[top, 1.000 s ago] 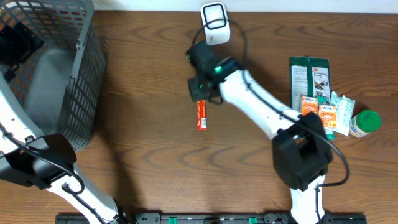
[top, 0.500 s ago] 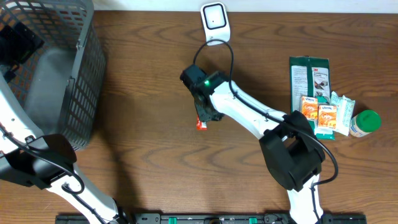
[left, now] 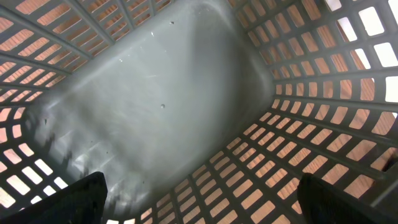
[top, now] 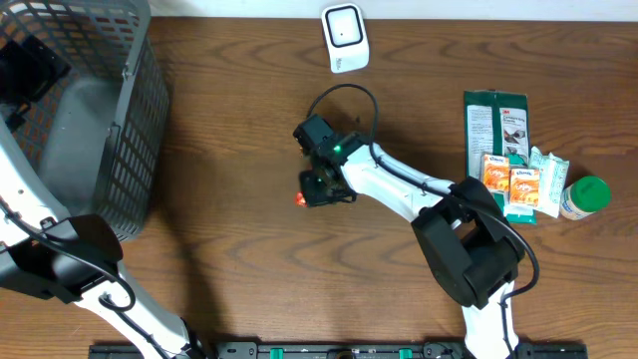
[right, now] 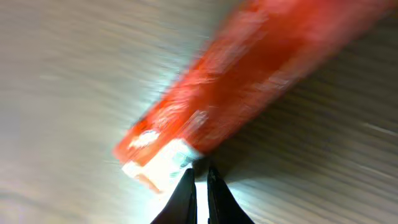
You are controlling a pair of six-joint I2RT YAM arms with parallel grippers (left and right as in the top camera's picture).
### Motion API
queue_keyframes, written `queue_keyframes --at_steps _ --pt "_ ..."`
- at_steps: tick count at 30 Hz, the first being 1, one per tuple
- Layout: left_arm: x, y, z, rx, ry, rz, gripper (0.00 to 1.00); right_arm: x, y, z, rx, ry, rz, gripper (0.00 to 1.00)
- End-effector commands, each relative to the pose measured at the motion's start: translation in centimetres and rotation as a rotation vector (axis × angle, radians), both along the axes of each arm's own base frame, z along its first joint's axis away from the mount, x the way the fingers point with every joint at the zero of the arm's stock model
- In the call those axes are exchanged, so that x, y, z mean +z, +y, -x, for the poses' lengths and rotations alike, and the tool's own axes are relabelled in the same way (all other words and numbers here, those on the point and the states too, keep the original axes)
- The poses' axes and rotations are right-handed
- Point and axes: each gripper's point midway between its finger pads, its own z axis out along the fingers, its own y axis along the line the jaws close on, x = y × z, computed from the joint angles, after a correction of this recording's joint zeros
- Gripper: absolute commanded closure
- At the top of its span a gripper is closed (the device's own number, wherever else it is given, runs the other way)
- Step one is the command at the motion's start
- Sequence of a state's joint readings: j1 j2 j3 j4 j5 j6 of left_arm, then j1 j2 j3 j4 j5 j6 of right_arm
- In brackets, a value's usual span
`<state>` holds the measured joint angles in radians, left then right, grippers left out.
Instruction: Scan the item barcode
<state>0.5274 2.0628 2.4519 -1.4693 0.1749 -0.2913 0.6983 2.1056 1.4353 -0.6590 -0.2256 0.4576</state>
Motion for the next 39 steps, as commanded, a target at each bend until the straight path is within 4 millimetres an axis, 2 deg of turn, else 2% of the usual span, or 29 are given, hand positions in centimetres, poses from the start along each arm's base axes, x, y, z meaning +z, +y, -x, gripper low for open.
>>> queue_keyframes --at_steps 1,4,10,14,17,20,23,28,31,32,33,35,36,37,38,39 --pt "1.4 -0.1 0.3 0.002 -0.029 -0.020 0.02 -0.1 3.3 2.7 0.053 0.133 -0.170 0.95" --pt "1.4 -0.1 0.3 0.002 -0.030 -0.020 0.02 0.5 4.8 1.5 0.067 0.066 -0.223 0.92" --pt "1.4 -0.1 0.3 0.002 -0.030 -0.020 0.02 1.4 6.0 -1.4 0.063 -0.068 -0.274 0.89" --pt "1.4 -0.1 0.3 0.002 -0.030 -0.020 0.02 3.6 7.2 -3.0 0.106 -0.131 -0.355 0.87" --pt "1.4 -0.1 0.3 0.002 -0.030 -0.020 0.02 5.9 7.1 -4.1 0.181 -0.188 -0.390 0.82" --pt "1.4 -0.1 0.3 0.002 -0.029 -0.020 0.02 7.7 5.6 -5.0 0.312 -0.271 -0.356 0.72" --pt "1.4 -0.1 0.3 0.002 -0.030 -0.020 0.02 8.5 3.7 -5.5 0.454 -0.331 -0.299 0.51" --pt "1.4 -0.1 0.3 0.002 -0.029 -0.020 0.02 6.1 -1.5 -7.8 0.668 -0.455 -0.011 0.40" --pt "1.4 -0.1 0.3 0.002 -0.030 -0.020 0.02 5.3 -3.4 -9.2 0.695 -0.505 0.093 0.37" --pt "1.4 -0.1 0.3 0.002 -0.030 -0.020 0.02 5.3 -3.4 -9.6 0.689 -0.517 0.093 0.38" --pt "1.4 -0.1 0.3 0.002 -0.030 -0.020 0.02 5.3 -3.3 -10.0 0.678 -0.534 0.086 0.45" --pt "1.4 -0.1 0.3 0.002 -0.029 -0.020 0.02 5.6 -3.0 -10.9 0.622 -0.559 0.069 0.62" --pt "1.4 -0.1 0.3 0.002 -0.030 -0.020 0.02 5.8 -2.6 -11.4 0.571 -0.572 0.051 0.79" --pt "1.4 -0.1 0.3 0.002 -0.030 -0.020 0.02 6.1 -2.3 -12.0 0.518 -0.584 0.032 0.90" --pt "1.4 -0.1 0.3 0.002 -0.030 -0.020 0.02 6.4 -2.0 -12.4 0.470 -0.591 0.013 0.96" --pt "1.4 -0.1 0.3 0.002 -0.030 -0.020 0.02 6.5 -1.8 -12.8 0.425 -0.595 -0.003 0.99"
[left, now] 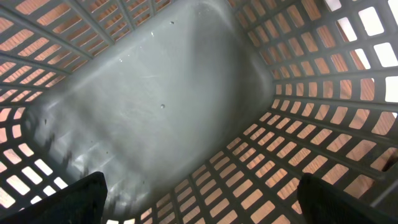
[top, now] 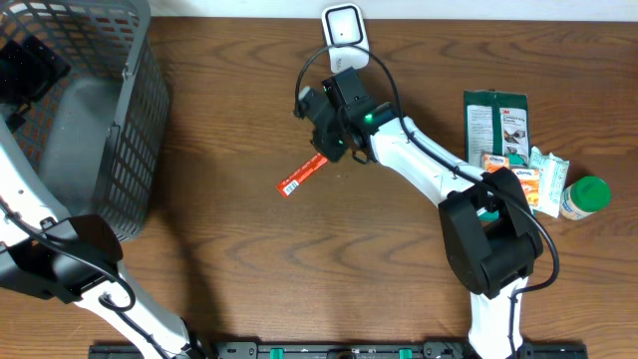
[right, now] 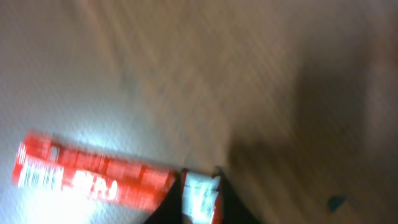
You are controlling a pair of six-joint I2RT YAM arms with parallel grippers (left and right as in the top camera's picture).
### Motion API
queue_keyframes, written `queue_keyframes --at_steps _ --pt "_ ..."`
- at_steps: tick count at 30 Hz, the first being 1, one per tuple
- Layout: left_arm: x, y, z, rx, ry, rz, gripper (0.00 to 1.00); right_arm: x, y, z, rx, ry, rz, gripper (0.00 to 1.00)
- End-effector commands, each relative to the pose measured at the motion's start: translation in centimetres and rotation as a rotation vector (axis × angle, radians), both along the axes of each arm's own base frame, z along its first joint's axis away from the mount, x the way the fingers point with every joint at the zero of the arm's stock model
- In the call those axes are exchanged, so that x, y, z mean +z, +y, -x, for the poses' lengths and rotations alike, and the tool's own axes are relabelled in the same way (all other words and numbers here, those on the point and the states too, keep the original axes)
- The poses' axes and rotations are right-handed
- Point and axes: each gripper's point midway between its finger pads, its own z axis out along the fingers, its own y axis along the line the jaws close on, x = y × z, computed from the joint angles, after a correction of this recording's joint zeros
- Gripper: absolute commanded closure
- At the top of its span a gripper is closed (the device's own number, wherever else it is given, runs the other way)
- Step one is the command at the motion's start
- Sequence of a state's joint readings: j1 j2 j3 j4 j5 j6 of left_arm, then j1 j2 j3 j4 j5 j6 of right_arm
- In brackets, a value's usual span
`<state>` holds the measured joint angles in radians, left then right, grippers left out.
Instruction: Scan the item barcode
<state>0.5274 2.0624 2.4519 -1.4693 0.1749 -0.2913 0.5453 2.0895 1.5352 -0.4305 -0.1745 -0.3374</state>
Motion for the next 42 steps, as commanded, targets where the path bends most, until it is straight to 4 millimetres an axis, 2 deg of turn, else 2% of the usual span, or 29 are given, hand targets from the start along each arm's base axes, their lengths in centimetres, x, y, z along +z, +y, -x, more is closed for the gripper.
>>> queue_keyframes --at_steps 1,4,6,12,18,25,33,35,39,42 --pt "1.4 -0.1 0.3 0.002 -0.029 -0.020 0.02 0.5 0.1 -1.2 -0.152 0.017 -0.079 0.99" --pt "1.4 -0.1 0.3 0.002 -0.029 -0.020 0.02 0.2 0.8 -1.7 -0.194 0.022 -0.120 0.98" --pt "1.4 -0.1 0.3 0.002 -0.029 -0.020 0.02 -0.8 1.2 -1.8 -0.192 0.026 -0.119 0.93" --pt "1.4 -0.1 0.3 0.002 -0.029 -0.020 0.02 -4.1 1.4 -1.7 -0.192 0.059 -0.097 0.93" --pt "1.4 -0.1 0.3 0.002 -0.029 -0.020 0.02 -4.7 1.3 -1.2 -0.190 0.082 -0.079 0.95" --pt "1.4 -0.1 0.3 0.002 -0.029 -0.020 0.02 -6.7 -0.5 1.9 -0.196 0.212 0.021 0.96" --pt "1.4 -0.1 0.3 0.002 -0.029 -0.020 0.02 -8.5 -3.3 7.3 -0.202 0.427 0.172 0.99" --pt "1.4 -0.1 0.3 0.002 -0.029 -0.020 0.02 -8.5 -3.1 8.9 -0.222 0.520 0.151 0.98" --pt "1.4 -0.1 0.3 0.002 -0.029 -0.020 0.02 -7.6 -1.3 11.8 -0.176 0.678 0.056 0.92" --pt "1.4 -0.1 0.3 0.002 -0.029 -0.020 0.02 -7.6 -1.4 12.5 -0.172 0.710 0.060 0.90"
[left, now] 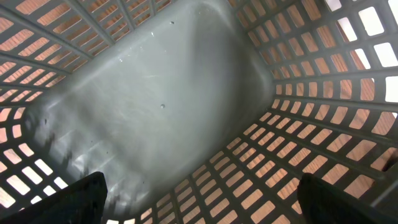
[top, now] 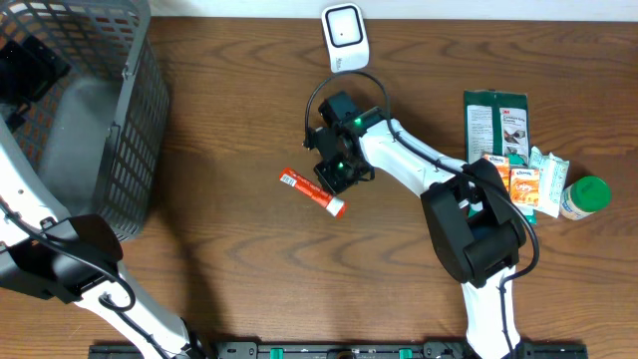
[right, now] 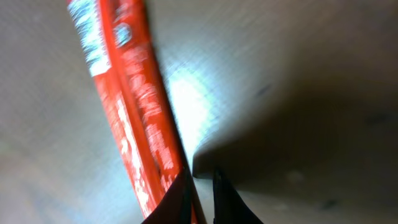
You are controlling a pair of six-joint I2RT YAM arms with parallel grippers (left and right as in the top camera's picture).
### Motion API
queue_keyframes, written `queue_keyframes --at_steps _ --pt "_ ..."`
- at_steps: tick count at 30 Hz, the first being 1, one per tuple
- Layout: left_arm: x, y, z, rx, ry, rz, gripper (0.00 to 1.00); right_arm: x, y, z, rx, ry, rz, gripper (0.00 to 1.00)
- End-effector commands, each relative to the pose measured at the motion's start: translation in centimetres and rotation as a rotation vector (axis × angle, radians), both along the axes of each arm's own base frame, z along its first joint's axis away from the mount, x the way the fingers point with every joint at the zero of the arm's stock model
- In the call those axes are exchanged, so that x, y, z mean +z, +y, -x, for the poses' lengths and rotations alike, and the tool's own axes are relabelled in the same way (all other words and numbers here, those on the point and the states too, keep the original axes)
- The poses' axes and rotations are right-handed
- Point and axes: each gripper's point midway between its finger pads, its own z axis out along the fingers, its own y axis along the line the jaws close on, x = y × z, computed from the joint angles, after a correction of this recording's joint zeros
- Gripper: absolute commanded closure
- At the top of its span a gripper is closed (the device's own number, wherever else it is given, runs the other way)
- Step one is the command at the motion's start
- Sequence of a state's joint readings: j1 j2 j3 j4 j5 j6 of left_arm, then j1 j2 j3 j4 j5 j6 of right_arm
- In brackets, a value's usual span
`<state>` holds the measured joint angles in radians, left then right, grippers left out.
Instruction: Scan the item barcode
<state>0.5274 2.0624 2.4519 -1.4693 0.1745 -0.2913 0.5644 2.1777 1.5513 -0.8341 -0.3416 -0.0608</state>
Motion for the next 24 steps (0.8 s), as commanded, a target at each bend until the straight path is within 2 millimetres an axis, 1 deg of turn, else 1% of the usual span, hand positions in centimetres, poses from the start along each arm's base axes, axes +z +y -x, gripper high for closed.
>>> queue_keyframes --at_steps 1,3,4,5,6,7,9,11,12,13,14,15,16,18,19,20,21,22,23,24 --pt "1.4 -0.1 0.3 0.002 -0.029 -0.019 0.02 -1.5 0.3 2.3 -0.005 0.108 -0.011 0.90" --pt "1.4 -0.1 0.3 0.002 -0.030 -0.019 0.02 -1.8 -0.5 1.6 -0.015 0.073 0.036 0.90" --pt "1.4 -0.1 0.3 0.002 -0.030 -0.019 0.02 -1.8 -1.1 0.9 -0.025 0.053 0.062 0.93" --pt "1.4 -0.1 0.3 0.002 -0.030 -0.019 0.02 -1.1 -1.4 0.6 -0.034 0.053 0.066 0.94" --pt "1.4 -0.1 0.3 0.002 -0.030 -0.019 0.02 -0.4 -1.4 0.5 -0.038 0.060 0.059 0.92" --pt "1.4 -0.1 0.3 0.002 -0.030 -0.019 0.02 1.0 -1.4 0.4 -0.037 0.065 0.046 0.87" --pt "1.4 -0.1 0.3 0.002 -0.030 -0.019 0.02 3.5 -1.4 -0.2 -0.038 0.042 0.048 0.84" --pt "1.4 -0.1 0.3 0.002 -0.030 -0.019 0.02 6.9 -1.4 -0.8 -0.040 -0.002 0.046 0.78" --pt "1.4 -0.1 0.3 0.002 -0.030 -0.019 0.02 7.8 -1.5 -0.9 -0.041 -0.015 0.047 0.75" --pt "1.4 -0.1 0.3 0.002 -0.030 -0.019 0.02 9.7 -1.6 -0.8 -0.038 -0.039 0.041 0.63" --pt "1.4 -0.1 0.3 0.002 -0.030 -0.019 0.02 10.4 -1.6 -0.7 -0.038 -0.050 0.033 0.37" --pt "1.4 -0.1 0.3 0.002 -0.030 -0.019 0.02 10.7 -1.7 -0.6 -0.038 -0.054 0.029 0.04" --pt "1.4 -0.1 0.3 0.002 -0.030 -0.019 0.02 10.8 -1.7 -0.4 -0.036 -0.047 0.031 0.01" --pt "1.4 -0.1 0.3 0.002 -0.030 -0.019 0.02 10.3 -2.0 0.1 -0.035 -0.022 0.048 0.01" --pt "1.4 -0.1 0.3 0.002 -0.030 -0.019 0.02 10.1 -2.1 0.2 -0.036 -0.017 0.050 0.06" --pt "1.4 -0.1 0.3 0.002 -0.030 -0.019 0.02 9.9 -2.2 0.3 -0.037 -0.012 0.053 0.21" --pt "1.4 -0.1 0.3 0.002 -0.030 -0.019 0.02 9.6 -2.3 0.4 -0.037 -0.007 0.056 0.41" --pt "1.4 -0.1 0.3 0.002 -0.030 -0.019 0.02 9.2 -2.4 0.5 -0.037 -0.004 0.058 0.51" --pt "1.4 -0.1 0.3 0.002 -0.030 -0.019 0.02 8.7 -2.3 0.7 -0.034 -0.002 0.059 0.54" --pt "1.4 -0.1 0.3 0.002 -0.029 -0.019 0.02 8.1 -2.2 0.8 -0.031 -0.001 0.059 0.52"
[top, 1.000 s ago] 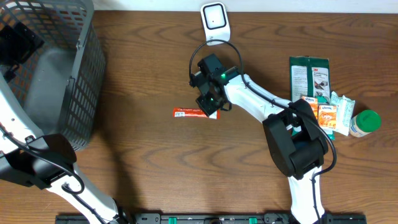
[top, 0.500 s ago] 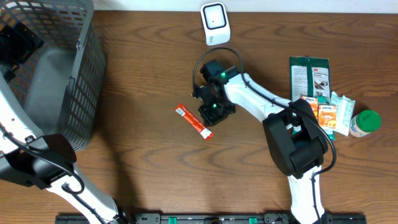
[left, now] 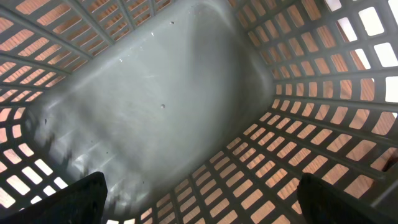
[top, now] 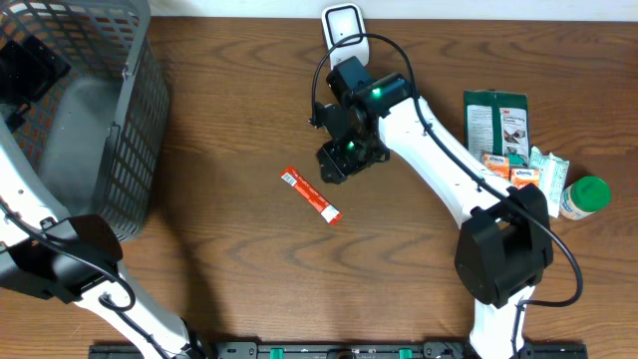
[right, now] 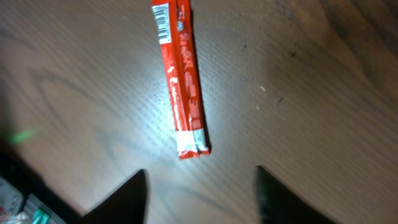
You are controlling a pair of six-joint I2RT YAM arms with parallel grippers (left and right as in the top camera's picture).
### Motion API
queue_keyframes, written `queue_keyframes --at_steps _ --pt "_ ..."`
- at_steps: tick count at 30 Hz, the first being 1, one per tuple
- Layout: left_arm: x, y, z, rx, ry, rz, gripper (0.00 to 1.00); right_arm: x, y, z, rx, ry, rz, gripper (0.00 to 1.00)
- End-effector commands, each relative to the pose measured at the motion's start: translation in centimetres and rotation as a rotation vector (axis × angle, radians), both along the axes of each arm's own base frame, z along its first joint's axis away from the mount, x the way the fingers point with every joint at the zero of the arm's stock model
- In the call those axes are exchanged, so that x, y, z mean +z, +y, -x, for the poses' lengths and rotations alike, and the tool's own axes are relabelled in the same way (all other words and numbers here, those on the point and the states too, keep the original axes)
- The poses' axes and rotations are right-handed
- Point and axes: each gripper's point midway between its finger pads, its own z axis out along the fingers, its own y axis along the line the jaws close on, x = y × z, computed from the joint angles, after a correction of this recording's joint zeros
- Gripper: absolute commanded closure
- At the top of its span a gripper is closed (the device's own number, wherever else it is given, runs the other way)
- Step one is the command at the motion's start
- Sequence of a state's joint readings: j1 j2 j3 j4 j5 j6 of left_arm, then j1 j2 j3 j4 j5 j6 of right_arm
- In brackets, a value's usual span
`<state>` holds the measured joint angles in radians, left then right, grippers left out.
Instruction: Scan the item barcode
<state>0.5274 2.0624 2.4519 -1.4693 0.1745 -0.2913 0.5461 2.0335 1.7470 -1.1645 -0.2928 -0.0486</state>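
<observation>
The item, a red stick packet point(top: 310, 195), lies flat on the wooden table; the right wrist view shows the packet point(right: 181, 81) with its barcode patch at the far end. My right gripper point(top: 337, 165) hovers just up and right of it, open, nothing between its fingers point(right: 134, 194). The white scanner point(top: 344, 30) stands at the back edge, beyond the right arm. My left gripper point(left: 199, 190) is inside the grey basket point(top: 95, 120), fingers spread wide and holding nothing.
At the right edge lie a green package point(top: 496, 122), two orange tissue packs point(top: 510, 184) and a green-lidded bottle point(top: 585, 196). The tall mesh basket fills the back left corner. The right arm's cable loops near the scanner.
My right gripper was shut low at the packet's end; now it is open, higher and nearer the scanner. The packet lies loose on the table in about the same spot. Left arm unchanged.
First my right gripper was shut at the red packet at mid-table. Then it held the packet by one end nearer the scanner. Later the packet lay turned on the table with the gripper still shut at its end. Now it is let go.
</observation>
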Motion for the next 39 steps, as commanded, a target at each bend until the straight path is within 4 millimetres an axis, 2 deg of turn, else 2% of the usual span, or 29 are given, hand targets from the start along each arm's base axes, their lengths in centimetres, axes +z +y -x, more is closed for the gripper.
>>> queue_keyframes --at_steps 1,5,8,12,16,20,26,33,39 --pt "1.4 -0.1 0.3 0.002 -0.030 -0.019 0.02 -2.6 -0.2 0.9 0.003 0.030 0.022 0.50" --pt "1.4 -0.1 0.3 0.002 -0.030 -0.019 0.02 -5.4 0.1 1.9 -0.033 0.051 0.018 0.51" --pt "1.4 -0.1 0.3 0.002 -0.030 -0.019 0.02 -6.9 1.3 3.1 -0.017 0.072 -0.032 0.51" --pt "1.4 -0.1 0.3 0.002 -0.030 -0.019 0.02 -8.7 1.9 3.8 -0.041 0.062 -0.032 0.51" --pt "1.4 -0.1 0.3 0.002 -0.030 -0.019 0.02 -10.6 1.1 3.4 -0.157 0.031 0.030 0.60" --pt "1.4 -0.1 0.3 0.002 -0.030 -0.019 0.02 -12.0 0.6 3.5 -0.228 0.028 0.039 0.64" --pt "1.4 -0.1 0.3 0.002 -0.030 -0.019 0.02 -12.9 0.5 3.8 -0.274 0.035 0.027 0.74" --pt "1.4 -0.1 0.3 0.002 -0.029 -0.019 0.02 -12.6 1.2 4.8 -0.261 0.097 -0.012 0.68" --pt "1.4 -0.1 0.3 0.002 -0.030 -0.019 0.02 -13.2 0.5 5.1 -0.280 0.077 0.043 0.73"
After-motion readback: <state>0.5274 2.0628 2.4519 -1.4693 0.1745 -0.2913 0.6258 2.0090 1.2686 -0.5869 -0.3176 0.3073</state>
